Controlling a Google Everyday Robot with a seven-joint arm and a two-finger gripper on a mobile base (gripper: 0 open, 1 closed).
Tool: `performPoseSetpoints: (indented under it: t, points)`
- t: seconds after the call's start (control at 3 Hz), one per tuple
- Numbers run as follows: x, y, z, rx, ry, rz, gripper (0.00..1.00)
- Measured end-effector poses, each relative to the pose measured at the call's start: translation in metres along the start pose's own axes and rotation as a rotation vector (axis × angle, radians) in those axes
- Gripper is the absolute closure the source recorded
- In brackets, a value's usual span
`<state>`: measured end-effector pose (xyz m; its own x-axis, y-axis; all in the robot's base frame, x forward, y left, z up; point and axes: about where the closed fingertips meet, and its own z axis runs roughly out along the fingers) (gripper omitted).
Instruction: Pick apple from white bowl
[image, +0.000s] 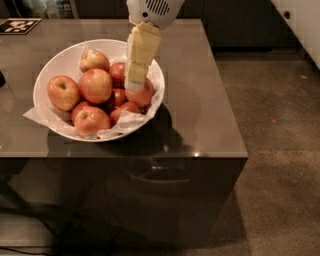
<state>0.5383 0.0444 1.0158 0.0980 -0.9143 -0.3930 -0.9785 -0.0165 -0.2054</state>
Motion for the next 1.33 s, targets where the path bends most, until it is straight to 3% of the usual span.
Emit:
performPoseSetpoints:
  t: [0.67, 1.0, 1.33]
  points:
    - [-0.019, -0.008, 0.033, -0.061, -0.045, 0.049, 0.0]
    - [-0.024, -0.01, 0.056, -0.132, -0.054, 0.073, 0.0]
    - [-0.024, -0.01, 0.056, -0.132, -0.054, 0.073, 0.0]
